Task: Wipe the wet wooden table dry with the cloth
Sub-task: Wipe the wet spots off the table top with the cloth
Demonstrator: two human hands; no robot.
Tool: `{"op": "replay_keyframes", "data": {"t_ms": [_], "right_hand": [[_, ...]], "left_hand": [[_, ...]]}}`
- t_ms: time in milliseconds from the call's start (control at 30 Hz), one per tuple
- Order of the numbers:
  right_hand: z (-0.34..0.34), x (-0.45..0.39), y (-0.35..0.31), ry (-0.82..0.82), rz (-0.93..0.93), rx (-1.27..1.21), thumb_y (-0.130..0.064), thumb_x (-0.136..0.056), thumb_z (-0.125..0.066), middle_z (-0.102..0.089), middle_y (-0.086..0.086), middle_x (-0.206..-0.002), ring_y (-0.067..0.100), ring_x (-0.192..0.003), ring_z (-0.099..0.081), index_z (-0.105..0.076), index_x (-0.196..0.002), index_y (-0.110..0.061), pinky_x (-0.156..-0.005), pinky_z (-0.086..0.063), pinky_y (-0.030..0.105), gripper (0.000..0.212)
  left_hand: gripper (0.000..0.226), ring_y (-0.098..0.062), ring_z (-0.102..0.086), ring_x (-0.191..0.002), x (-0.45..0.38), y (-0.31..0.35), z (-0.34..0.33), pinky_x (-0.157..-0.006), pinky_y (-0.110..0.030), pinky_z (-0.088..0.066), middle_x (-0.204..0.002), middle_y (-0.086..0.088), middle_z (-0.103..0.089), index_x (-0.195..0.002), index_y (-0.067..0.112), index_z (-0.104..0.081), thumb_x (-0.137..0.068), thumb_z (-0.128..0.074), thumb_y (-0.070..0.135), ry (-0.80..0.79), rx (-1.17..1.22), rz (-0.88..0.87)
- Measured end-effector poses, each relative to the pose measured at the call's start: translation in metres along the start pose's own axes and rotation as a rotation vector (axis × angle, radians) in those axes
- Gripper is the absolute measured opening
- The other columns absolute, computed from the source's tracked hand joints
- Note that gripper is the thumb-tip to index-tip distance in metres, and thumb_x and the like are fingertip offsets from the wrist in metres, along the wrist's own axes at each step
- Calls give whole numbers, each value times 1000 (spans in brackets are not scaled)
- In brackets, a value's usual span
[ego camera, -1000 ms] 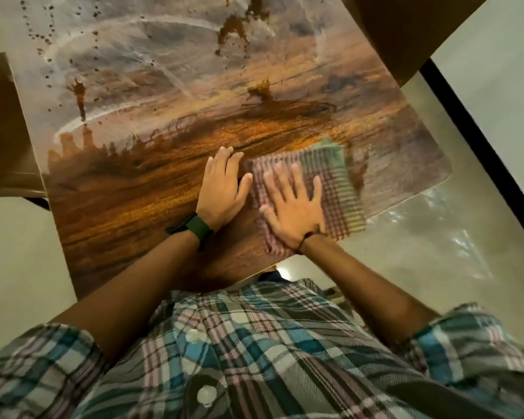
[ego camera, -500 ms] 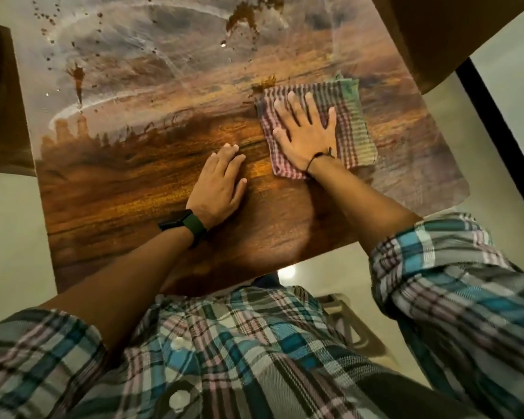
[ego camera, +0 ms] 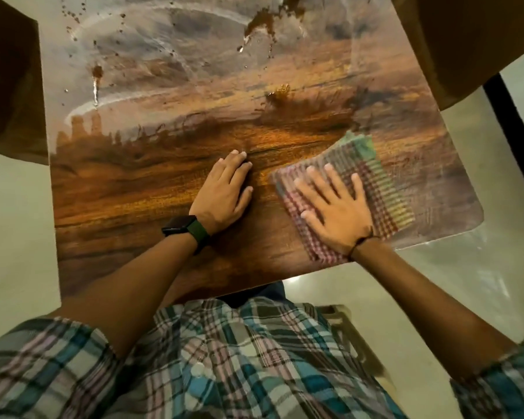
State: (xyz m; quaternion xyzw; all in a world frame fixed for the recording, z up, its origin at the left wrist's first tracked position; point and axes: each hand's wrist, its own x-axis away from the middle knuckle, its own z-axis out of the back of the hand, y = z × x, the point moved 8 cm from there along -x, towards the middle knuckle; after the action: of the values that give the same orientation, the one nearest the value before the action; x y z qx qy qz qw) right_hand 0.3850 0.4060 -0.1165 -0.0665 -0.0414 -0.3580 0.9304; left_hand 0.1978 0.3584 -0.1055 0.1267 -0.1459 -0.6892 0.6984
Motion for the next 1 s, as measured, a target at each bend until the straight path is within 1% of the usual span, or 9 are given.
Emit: {"op": "replay_keyframes", "data": {"t_ms": [133, 300, 400, 467, 567, 667, 767, 867, 1000], "right_hand": [[7, -15, 65, -39, -394, -33, -56, -87, -16, -1, -4, -159, 22, -146, 2, -8, -148, -36, -112, 3, 57, 64], [25, -10, 84, -74, -298, 41, -66, -84, -12, -16, -1, -158, 27, -144, -13, -23, -145, -42, -107, -13, 56, 66], [18, -2, 101, -81, -538, -44, -64, -84, -9, -3, -2, -159, 26, -146, 1, -14, -147, -41, -111, 0, 61, 67], [12, -15, 77, -57, -588, -63, -66, -82, -2, 2, 0, -159, 27, -145, 7, -9, -148, -38, -110, 6, 63, 72], [2, -53, -6, -61, -405, -36, -67, -80, 2, 4, 5, -159, 32, -144, 8, -4, -148, -37, -105, 13, 63, 74], [-14, -71, -123, -70, -164, 37, -62, -86, -3, 1, 10, -158, 38, -143, 6, -1, -149, -33, -102, 19, 64, 70], [-27, -57, -213, -114, 152, 61, -59, -88, -15, -18, 12, -156, 39, -143, -2, -22, -147, -27, -105, 9, 69, 67], [-25, -53, -205, -101, 374, 4, -60, -93, -20, -10, 0, -157, 29, -145, 0, -32, -143, -37, -109, 6, 65, 56], [-6, -83, -115, -50, 155, 51, -62, -90, -13, -5, -4, -158, 25, -146, -1, -15, -147, -41, -110, 3, 63, 60]], "left_hand": [[55, -31, -21, -140, 2, 1, 1, -116, -42, -11, -148, -17, -32, -136, 2, -37, -92, -38, 35, -1, 88, -12], [55, -19, -29, -137, 11, -18, 30, -112, -29, -23, -148, -11, -33, -139, 8, -34, -90, -44, 31, 137, 720, 181], [47, -6, -41, -125, 23, -38, 47, -102, -23, -34, -137, -2, -45, -132, 14, -44, -90, -40, 35, 283, 1000, 360], [41, -6, -45, -122, 30, -46, 50, -101, -22, -36, -131, 0, -48, -122, 19, -50, -89, -37, 38, 332, 1178, 434], [34, -18, -48, -121, 37, -52, 48, -106, -33, -36, -125, -4, -53, -112, 20, -54, -89, -36, 36, 361, 1294, 477], [30, -19, -54, -108, 48, -57, 51, -99, -39, -41, -111, -2, -58, -108, 14, -56, -91, -37, 31, 438, 1307, 485], [29, -17, -55, -109, 59, -62, 58, -95, -28, -45, -113, -5, -59, -106, 13, -58, -94, -37, 28, 486, 1199, 454], [30, -10, -56, -108, 72, -72, 65, -89, -18, -45, -113, -1, -61, -107, 12, -60, -96, -37, 28, 509, 1171, 454], [27, -17, -55, -112, 96, -89, 69, -99, -35, -43, -112, -2, -62, -101, 21, -62, -95, -37, 30, 567, 1235, 493]]}}
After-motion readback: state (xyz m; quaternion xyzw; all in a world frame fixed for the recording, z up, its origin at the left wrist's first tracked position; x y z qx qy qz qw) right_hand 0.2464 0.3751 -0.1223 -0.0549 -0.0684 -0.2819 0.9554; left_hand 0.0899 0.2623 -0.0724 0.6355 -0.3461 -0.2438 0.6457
